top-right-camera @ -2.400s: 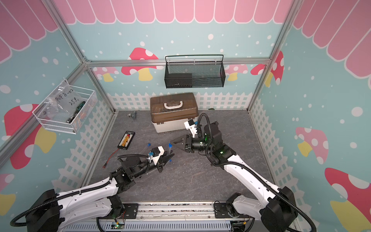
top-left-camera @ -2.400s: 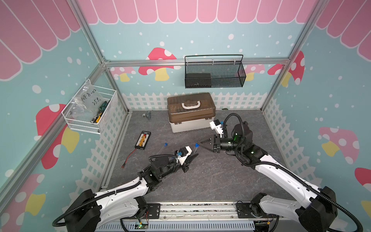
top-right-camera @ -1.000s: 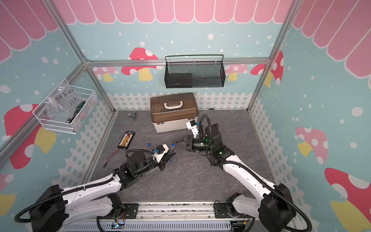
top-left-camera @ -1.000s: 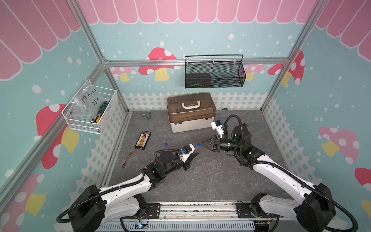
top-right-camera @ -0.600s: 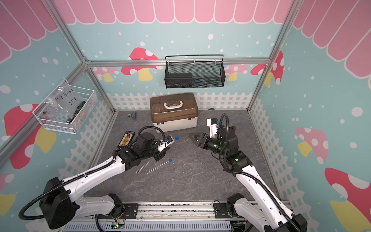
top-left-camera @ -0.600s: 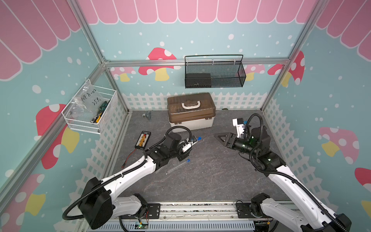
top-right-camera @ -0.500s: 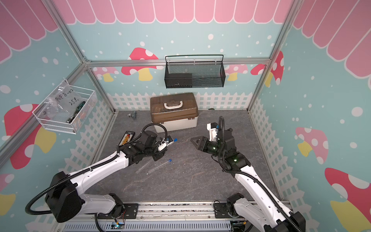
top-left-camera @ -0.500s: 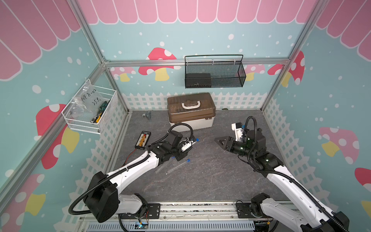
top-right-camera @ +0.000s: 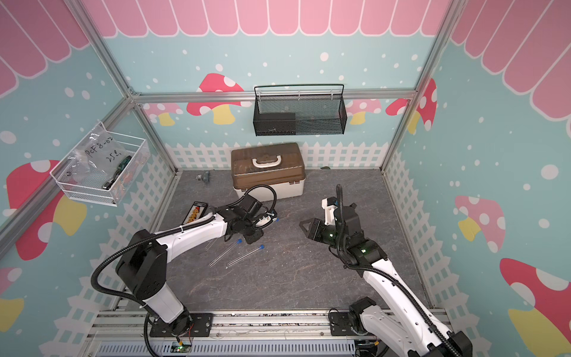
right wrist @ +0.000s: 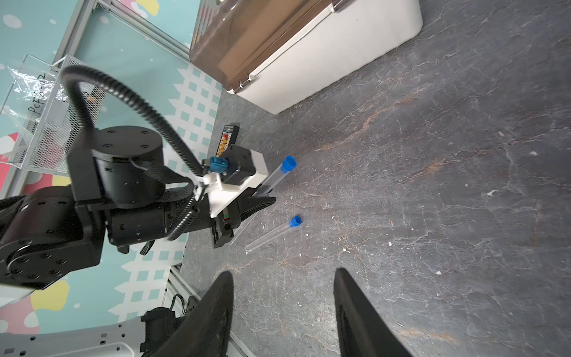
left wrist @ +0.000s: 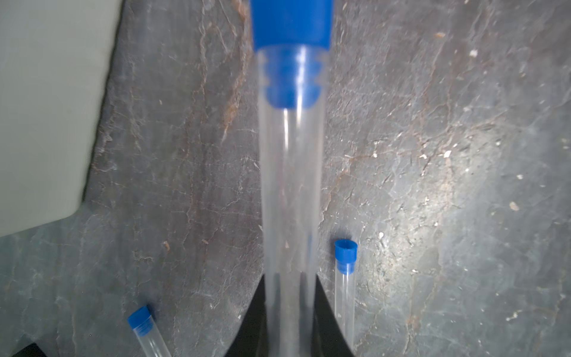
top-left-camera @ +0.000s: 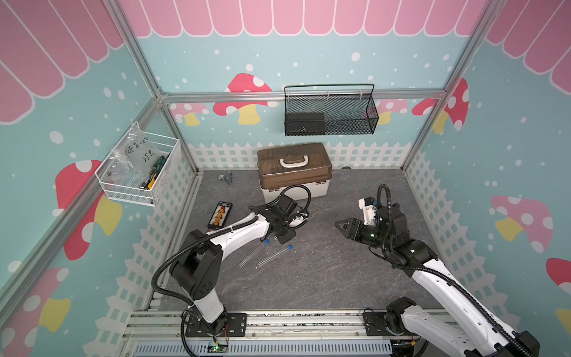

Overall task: Insert stoppers into test tubes
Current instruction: Place the test tube at the center of the board.

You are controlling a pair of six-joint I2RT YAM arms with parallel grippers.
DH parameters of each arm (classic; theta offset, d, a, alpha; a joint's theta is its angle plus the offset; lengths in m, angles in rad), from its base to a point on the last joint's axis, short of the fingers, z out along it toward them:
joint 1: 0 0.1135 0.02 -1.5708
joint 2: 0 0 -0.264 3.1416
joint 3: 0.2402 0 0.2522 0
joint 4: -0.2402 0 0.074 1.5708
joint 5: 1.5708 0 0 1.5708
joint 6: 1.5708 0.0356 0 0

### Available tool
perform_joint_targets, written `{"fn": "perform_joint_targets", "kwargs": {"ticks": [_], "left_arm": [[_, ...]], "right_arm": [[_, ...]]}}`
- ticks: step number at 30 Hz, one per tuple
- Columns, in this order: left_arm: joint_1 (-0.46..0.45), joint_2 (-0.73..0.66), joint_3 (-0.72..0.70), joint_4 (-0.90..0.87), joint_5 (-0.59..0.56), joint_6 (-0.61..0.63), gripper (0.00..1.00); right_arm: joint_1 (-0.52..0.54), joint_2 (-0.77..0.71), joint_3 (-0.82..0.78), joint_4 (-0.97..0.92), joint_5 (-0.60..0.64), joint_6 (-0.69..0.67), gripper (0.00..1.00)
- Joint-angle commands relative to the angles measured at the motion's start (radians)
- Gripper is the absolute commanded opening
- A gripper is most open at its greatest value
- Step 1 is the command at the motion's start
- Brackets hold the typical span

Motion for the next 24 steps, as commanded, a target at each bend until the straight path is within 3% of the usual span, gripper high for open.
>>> {"fn": "perform_joint_targets", "kwargs": {"ticks": [1,18,24], "left_arm": [[0.000,0.045,0.042,-0.058,-0.041,0.011,0.00],[0.000,0.195,0.076,-0.098,-0.049,0.053,0.00],[0.000,0.221,0.088,-0.103,-0.048,0.050,0.09]], "right_arm": [[-0.004,-0.012,-0.013,-0.018,0.005,-0.020,0.51],[-0.003,0.005,-0.029,-0.019,-0.026,-0.020,0.51],[-0.004,0.013,-0.029,-0.023,-0.032,-0.023,0.51]]}}
